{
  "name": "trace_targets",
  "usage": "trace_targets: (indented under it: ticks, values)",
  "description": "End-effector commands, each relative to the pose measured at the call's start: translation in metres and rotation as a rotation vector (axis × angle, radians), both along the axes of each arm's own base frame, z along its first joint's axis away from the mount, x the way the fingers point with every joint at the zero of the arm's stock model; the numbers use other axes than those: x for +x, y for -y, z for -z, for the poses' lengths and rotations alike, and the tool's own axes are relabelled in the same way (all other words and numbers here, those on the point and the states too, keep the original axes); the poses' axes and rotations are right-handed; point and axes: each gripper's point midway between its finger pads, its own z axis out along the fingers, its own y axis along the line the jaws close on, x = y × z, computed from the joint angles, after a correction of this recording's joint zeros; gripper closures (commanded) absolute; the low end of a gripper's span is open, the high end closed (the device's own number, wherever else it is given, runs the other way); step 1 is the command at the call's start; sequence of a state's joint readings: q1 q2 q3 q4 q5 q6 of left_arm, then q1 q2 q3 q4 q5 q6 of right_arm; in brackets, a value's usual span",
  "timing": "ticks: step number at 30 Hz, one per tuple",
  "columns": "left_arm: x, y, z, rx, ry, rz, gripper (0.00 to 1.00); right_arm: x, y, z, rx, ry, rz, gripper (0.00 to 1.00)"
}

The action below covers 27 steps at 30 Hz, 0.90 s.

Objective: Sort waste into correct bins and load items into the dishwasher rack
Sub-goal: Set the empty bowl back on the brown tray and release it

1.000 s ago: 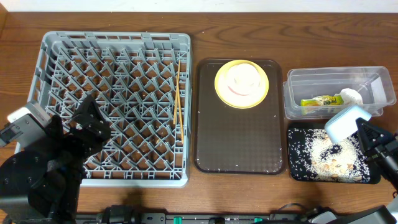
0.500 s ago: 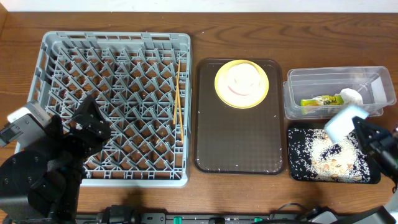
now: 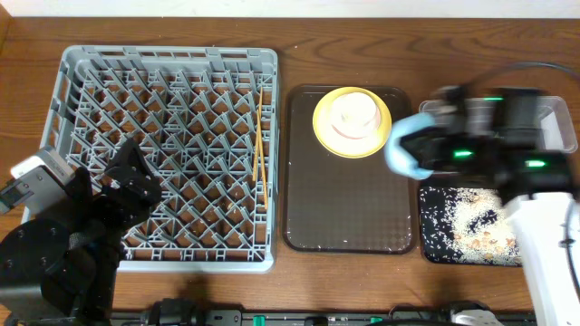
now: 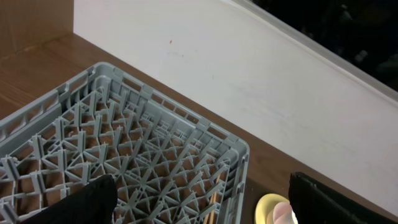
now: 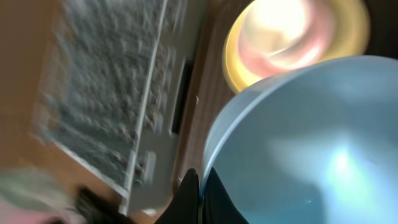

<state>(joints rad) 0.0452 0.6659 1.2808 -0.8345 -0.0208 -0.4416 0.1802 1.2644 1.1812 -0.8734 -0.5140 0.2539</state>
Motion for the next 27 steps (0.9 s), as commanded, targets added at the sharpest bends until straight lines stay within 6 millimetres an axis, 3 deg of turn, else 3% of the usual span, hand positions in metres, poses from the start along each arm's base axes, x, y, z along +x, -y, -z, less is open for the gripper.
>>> trace_targets:
  ticks: [1,7,11,16,20,22,25,27]
  values:
    - [-0.002,0.001,-0.005,0.003,0.014,0.005,0.11,0.001,-0.013,0.032,-0.375,0.053,0.081,0.99]
    - [-0.002,0.001,-0.005,0.003,0.014,0.005,0.11,-0.020,-0.064,0.085,-0.661,0.080,-0.002,0.99]
    - [-0.002,0.001,-0.005,0.003,0.014,0.005,0.11,-0.032,-0.072,0.117,-0.720,-0.008,-0.010,0.99]
    - [-0.002,0.001,-0.005,0.003,0.014,0.005,0.11,-0.042,-0.079,0.138,-0.703,-0.100,-0.038,0.99]
    - [-0.002,0.001,-0.005,0.003,0.014,0.005,0.11,-0.047,-0.095,0.140,-0.652,-0.105,-0.144,0.99]
    - [-0.002,0.001,-0.005,0.003,0.014,0.005,0.11,-0.048,-0.097,0.140,-0.643,-0.107,-0.151,0.90]
    - [-0.002,0.001,-0.005,0.003,0.014,0.005,0.11,-0.048,-0.096,0.140,-0.647,-0.105,-0.159,0.58]
    - [-0.002,0.001,-0.005,0.003,0.014,0.005,0.11,-0.048,-0.096,0.140,-0.649,-0.107,-0.161,0.51]
